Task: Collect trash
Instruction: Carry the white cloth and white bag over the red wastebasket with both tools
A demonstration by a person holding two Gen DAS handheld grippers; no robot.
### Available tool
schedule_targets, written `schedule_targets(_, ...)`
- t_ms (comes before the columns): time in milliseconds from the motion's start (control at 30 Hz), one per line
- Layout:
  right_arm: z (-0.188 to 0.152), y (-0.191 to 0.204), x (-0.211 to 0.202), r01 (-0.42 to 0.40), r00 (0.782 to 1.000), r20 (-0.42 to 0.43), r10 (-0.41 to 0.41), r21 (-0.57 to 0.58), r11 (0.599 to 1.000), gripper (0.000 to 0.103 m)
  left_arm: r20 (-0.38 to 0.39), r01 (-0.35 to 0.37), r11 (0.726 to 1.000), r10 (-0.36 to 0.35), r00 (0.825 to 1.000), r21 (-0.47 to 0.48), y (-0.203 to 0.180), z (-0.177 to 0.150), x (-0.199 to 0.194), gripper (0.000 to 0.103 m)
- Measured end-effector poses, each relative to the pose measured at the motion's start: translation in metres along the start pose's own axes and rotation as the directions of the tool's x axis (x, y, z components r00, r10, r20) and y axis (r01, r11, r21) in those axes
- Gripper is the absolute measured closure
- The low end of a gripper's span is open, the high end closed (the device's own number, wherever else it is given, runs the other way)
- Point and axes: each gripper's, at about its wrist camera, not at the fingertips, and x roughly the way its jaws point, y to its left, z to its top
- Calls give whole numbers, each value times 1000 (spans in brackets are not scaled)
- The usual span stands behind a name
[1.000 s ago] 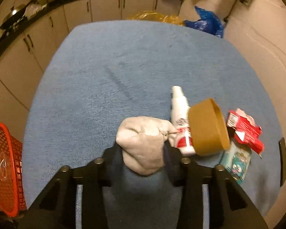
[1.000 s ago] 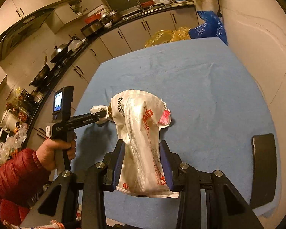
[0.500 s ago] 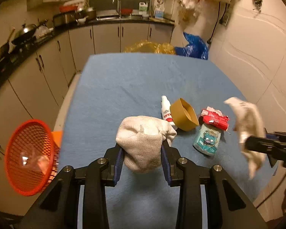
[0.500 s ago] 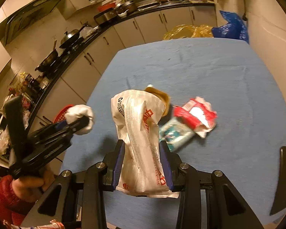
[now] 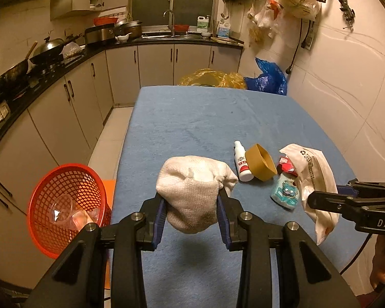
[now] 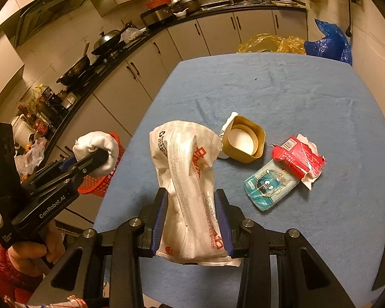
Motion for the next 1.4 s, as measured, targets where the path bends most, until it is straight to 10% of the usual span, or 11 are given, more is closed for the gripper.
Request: schedule_targets(1400,-6,15,4,22,1000,-17,-21,6,1000,63,2,9,999,-10,1000,54,0,-5,-2,69)
